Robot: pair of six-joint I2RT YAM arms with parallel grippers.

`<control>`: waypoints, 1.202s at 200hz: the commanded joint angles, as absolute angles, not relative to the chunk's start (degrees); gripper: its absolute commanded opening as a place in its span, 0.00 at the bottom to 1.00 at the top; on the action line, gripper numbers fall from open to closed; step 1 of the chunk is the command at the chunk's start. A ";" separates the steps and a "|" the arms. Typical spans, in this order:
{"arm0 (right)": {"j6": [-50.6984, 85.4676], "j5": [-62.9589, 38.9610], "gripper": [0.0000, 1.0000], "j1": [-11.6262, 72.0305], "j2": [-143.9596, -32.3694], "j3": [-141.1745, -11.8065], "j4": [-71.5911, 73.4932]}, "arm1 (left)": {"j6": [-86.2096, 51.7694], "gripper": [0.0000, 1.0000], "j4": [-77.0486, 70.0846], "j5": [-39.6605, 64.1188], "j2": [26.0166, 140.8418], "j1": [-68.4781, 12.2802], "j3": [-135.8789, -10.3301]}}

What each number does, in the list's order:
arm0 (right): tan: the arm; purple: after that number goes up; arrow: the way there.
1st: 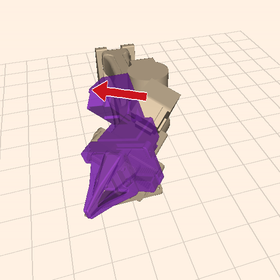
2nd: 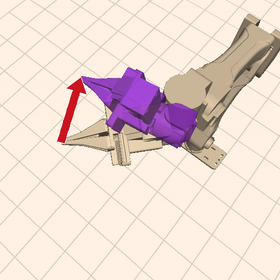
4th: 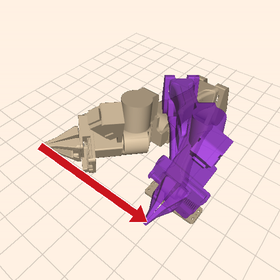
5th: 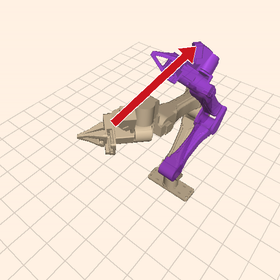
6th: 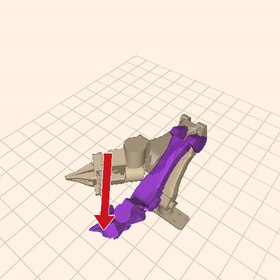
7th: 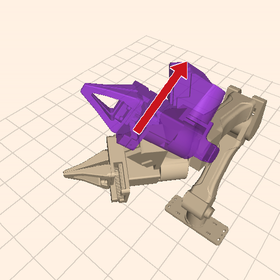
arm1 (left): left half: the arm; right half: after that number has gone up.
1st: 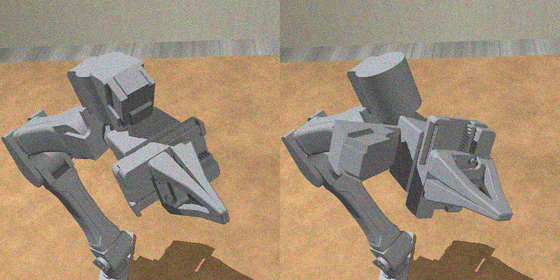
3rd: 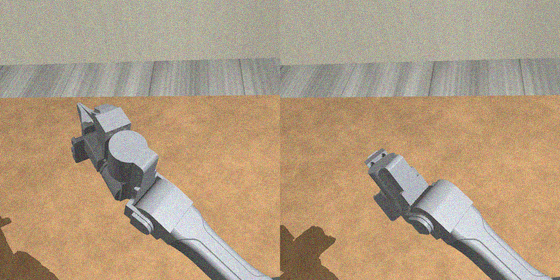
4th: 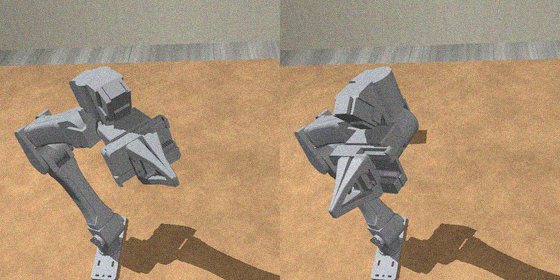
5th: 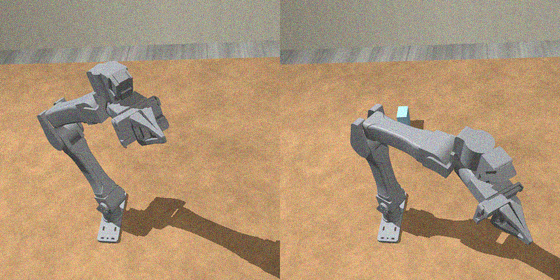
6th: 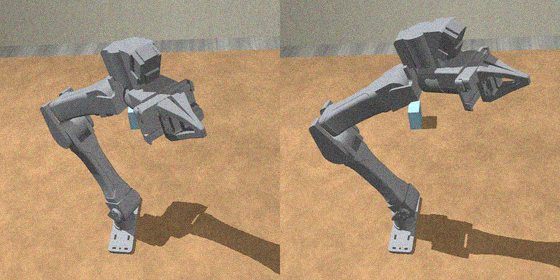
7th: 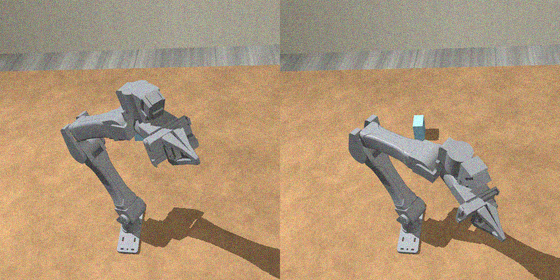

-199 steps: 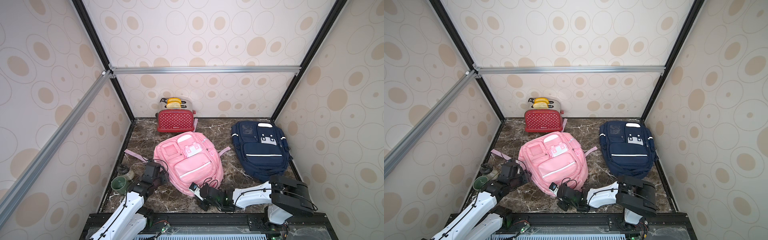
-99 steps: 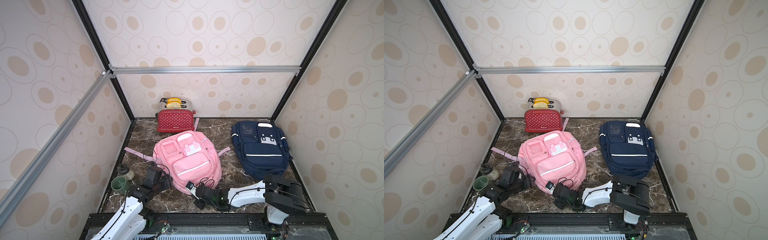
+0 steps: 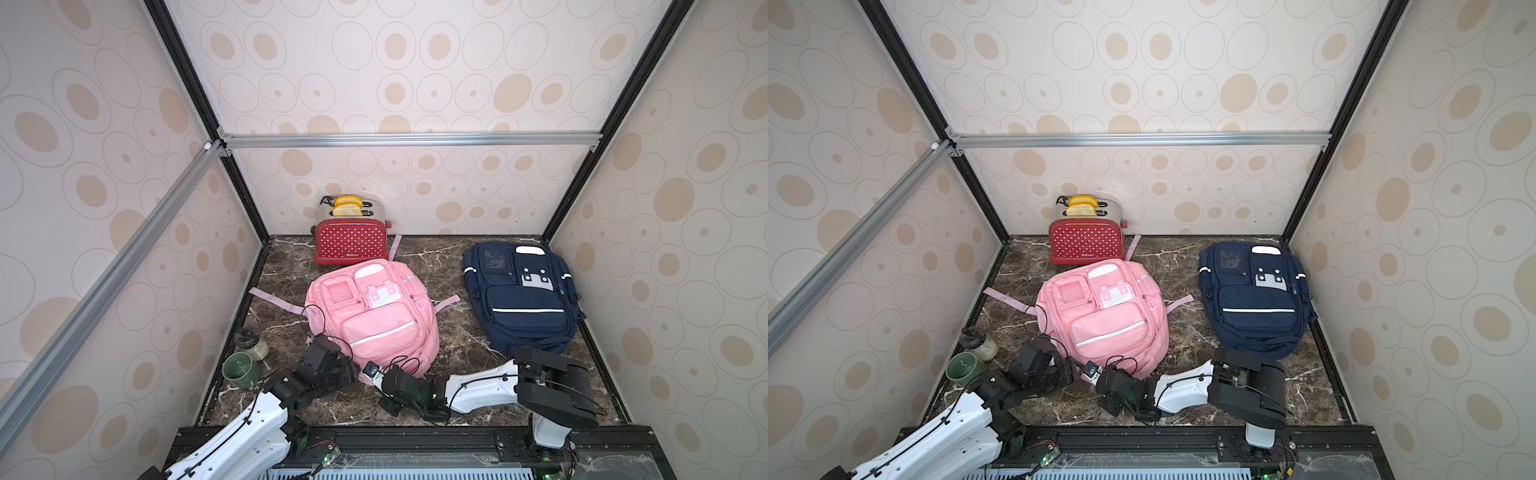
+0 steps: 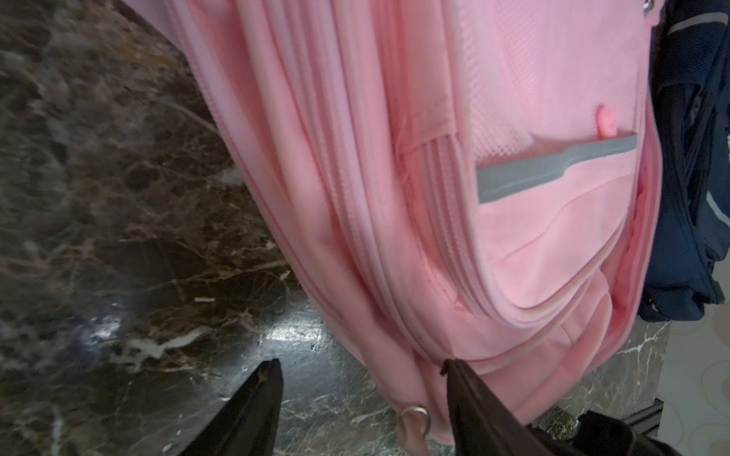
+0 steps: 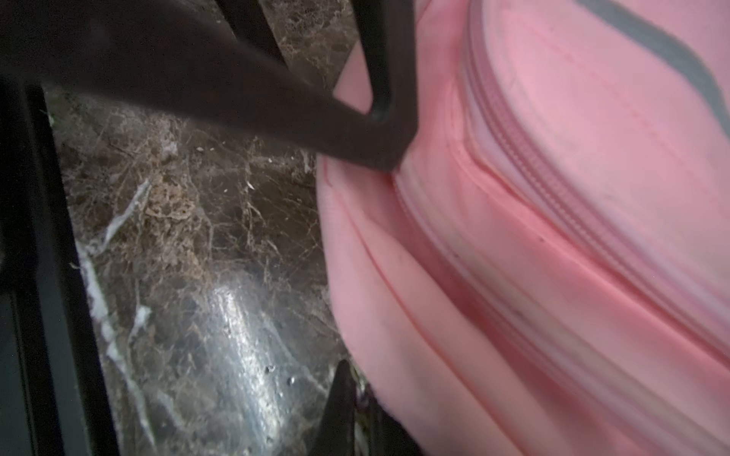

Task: Zip up the backpack
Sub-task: Zip the zipper on the backpack.

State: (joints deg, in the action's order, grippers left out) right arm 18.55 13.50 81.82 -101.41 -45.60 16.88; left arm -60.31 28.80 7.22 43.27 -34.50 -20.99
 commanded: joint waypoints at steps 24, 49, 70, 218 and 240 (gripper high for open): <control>16.37 14.55 0.00 83.31 -102.66 -47.55 15.43 | -64.03 0.40 21.82 6.17 48.60 -36.30 -21.13; 17.18 14.36 0.00 83.91 -103.68 -47.51 15.39 | -62.15 0.21 23.57 3.27 48.57 -36.39 -22.48; 17.73 13.92 0.00 84.69 -104.12 -47.13 15.44 | -61.17 0.17 25.66 0.79 47.78 -36.34 -22.45; 16.08 18.29 0.00 86.29 -95.61 -38.98 7.19 | -56.70 0.00 30.83 -5.29 44.44 -35.35 -23.40; 15.10 19.30 0.00 86.31 -95.14 -38.90 4.45 | -56.11 0.00 30.34 -4.20 44.12 -34.05 -22.68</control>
State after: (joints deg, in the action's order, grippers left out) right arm 17.04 18.17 85.03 -96.20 -41.19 15.59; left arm -58.78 28.14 2.55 44.64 -36.23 -21.89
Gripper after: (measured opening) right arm 0.075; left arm 0.046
